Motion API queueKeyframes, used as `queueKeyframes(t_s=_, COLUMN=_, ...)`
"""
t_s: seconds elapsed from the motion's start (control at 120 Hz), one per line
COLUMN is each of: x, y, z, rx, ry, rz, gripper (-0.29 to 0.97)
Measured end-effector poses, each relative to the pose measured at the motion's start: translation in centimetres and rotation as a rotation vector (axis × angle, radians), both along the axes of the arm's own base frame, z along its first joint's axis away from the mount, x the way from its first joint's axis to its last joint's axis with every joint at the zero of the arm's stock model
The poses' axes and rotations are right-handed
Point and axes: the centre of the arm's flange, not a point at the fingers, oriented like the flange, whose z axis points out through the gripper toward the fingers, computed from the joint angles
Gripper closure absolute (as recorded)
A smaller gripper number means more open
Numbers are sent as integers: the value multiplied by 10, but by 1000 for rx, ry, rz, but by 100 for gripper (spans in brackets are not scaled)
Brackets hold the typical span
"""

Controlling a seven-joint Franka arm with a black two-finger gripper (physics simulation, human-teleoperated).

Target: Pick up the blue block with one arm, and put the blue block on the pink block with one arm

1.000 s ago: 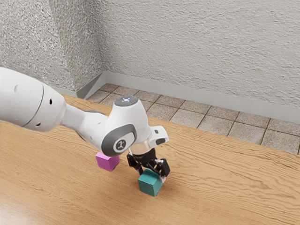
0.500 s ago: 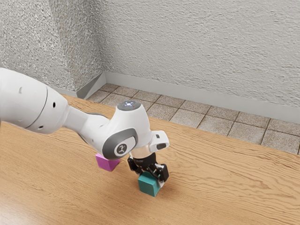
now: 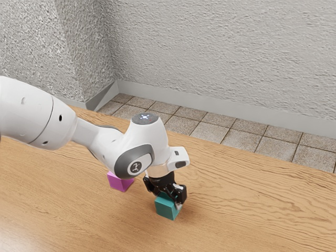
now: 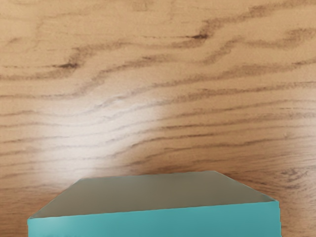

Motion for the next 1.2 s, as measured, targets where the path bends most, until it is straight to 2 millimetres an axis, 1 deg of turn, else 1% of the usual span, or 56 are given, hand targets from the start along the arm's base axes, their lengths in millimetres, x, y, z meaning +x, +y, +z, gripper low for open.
queueKeyframes(t_s=0.108, x=1, y=3, z=1, rx=8, ry=-3, rz=0, gripper=28)
queueKeyframes(t_s=0.175, x=2, y=5, z=5, rx=13, ry=-11, rz=-1, gripper=29)
queueKeyframes(t_s=0.275, x=3, y=7, z=37, rx=22, ry=-53, rz=-3, gripper=30)
queueKeyframes(t_s=0.317, x=4, y=15, z=52, rx=31, ry=-71, rz=7, gripper=30)
queueKeyframes(t_s=0.383, x=6, y=39, z=80, rx=57, ry=-97, rz=36, gripper=30)
queueKeyframes(t_s=0.425, x=5, y=60, z=97, rx=72, ry=-109, rz=63, gripper=30)
queueKeyframes(t_s=0.475, x=6, y=88, z=107, rx=88, ry=-106, rz=101, gripper=30)
queueKeyframes(t_s=0.558, x=10, y=135, z=110, rx=107, ry=-80, rz=165, gripper=30)
queueKeyframes(t_s=0.667, x=11, y=192, z=106, rx=123, ry=-45, rz=231, gripper=30)
queueKeyframes(t_s=0.733, x=10, y=217, z=104, rx=129, ry=-29, rz=254, gripper=30)
queueKeyframes(t_s=0.8, x=9, y=231, z=102, rx=132, ry=-18, rz=257, gripper=30)
queueKeyframes(t_s=0.858, x=8, y=233, z=102, rx=133, ry=-12, rz=242, gripper=30)
queueKeyframes(t_s=0.925, x=8, y=223, z=101, rx=135, ry=-8, rz=206, gripper=30)
queueKeyframes(t_s=0.983, x=9, y=208, z=99, rx=135, ry=-5, rz=162, gripper=30)
queueKeyframes(t_s=1.125, x=7, y=160, z=98, rx=137, ry=-6, rz=42, gripper=30)
queueKeyframes(t_s=1.2, x=6, y=144, z=96, rx=137, ry=-4, rz=-2, gripper=30)
